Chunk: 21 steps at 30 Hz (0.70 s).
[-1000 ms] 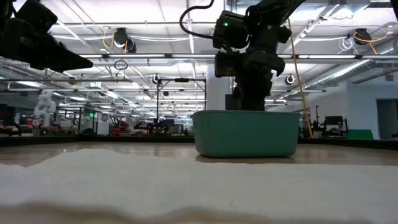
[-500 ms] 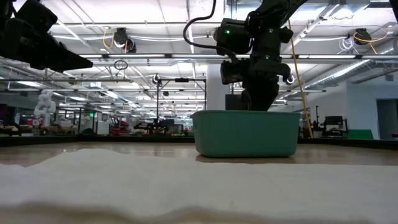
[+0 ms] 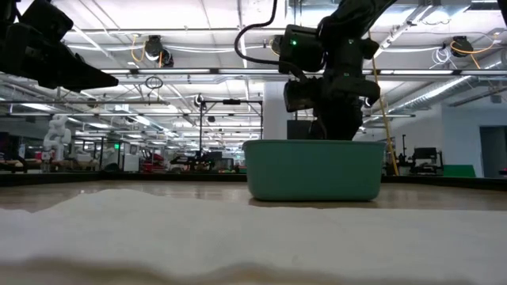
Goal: Pick and placing Produce into tupperware
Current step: Adjust the bin on the table
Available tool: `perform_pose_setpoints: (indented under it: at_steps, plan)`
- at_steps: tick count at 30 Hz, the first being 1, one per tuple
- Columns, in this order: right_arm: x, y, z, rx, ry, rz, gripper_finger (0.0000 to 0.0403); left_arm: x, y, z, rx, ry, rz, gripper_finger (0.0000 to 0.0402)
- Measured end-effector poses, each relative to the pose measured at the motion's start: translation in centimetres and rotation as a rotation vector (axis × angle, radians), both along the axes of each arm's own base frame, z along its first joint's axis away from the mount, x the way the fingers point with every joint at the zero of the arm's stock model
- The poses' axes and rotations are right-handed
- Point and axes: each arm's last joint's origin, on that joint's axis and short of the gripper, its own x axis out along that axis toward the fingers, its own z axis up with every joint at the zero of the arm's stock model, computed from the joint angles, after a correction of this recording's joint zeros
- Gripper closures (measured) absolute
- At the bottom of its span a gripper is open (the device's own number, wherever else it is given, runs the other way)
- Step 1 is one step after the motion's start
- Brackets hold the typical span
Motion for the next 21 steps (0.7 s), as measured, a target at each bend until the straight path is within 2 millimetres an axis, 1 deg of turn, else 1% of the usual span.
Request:
perform_pose_setpoints:
  at_steps: [5, 21]
  plan:
    - [0.10, 0.29, 0.02, 0.002, -0.007, 0.001, 0.0403, 0.00, 0.00, 0.00, -0.001, -0.001, 0.000, 0.0323]
    - [0.20, 0.37, 0.05, 0.028, -0.014, -0.011, 0.0403, 0.00, 0.00, 0.00, -0.002, -0.001, 0.001, 0.0323]
